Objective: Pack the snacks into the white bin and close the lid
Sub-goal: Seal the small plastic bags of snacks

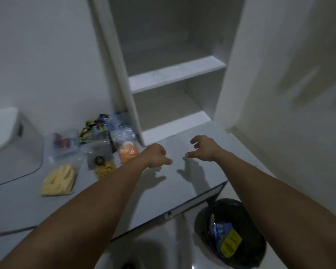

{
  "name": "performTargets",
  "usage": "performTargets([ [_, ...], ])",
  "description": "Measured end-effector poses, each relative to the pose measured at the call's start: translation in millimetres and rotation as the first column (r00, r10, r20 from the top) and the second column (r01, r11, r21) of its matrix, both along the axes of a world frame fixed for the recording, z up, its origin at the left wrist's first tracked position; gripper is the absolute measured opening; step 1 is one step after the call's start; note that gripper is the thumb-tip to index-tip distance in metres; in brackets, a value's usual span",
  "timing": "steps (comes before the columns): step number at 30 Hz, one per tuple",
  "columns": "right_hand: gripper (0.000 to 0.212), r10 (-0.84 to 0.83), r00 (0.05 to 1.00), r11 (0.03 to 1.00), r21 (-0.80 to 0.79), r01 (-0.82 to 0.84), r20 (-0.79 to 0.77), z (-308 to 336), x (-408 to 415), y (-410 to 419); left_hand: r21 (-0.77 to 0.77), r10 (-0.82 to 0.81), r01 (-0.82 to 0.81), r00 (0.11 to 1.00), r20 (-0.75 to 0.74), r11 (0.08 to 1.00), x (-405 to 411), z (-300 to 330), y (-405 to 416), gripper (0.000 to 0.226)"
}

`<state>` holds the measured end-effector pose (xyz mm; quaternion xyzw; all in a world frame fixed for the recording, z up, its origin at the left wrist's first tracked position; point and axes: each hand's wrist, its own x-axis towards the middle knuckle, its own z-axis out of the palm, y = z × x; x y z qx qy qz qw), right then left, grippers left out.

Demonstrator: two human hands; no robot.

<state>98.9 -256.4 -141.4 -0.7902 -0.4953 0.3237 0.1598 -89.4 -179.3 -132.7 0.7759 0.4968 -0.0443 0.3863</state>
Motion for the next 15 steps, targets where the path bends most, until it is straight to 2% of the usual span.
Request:
performTargets([
  [3, 0.072, 0.103, 0.995, 0.995, -0.012, -0.103, -0.015, 5.3, -51.9, 40.6, 0.028, 0.102, -0.102, 0.995, -0.014, 0.994, -61.8, 4.3, 19.9, 0.051],
  [7, 0.069, 0.208, 0.978, 0.978, -0.015, -0.208, -0.008, 7.4, -128.0, 88.5, 0.018, 0.201, -0.201, 0.98, -0.006, 0.979, -141.3, 1.9, 45.2, 0.017],
  [10, 0.063, 0.261, 0.965, 0.965, -0.019, -0.261, 0.022, 3.4, -181.0, 119.9, 0.061, 0.227, -0.225, 0.974, -0.028, 0.973, -193.3, -1.1, 69.3, 0.014],
  [15, 0.022, 0.277, 0.957, 0.96, 0.03, -0.28, 0.086, 2.9, -253.5, 164.1, 0.062, 0.377, -0.377, 0.926, 0.013, 0.924, -267.9, -2.4, 103.7, 0.012],
])
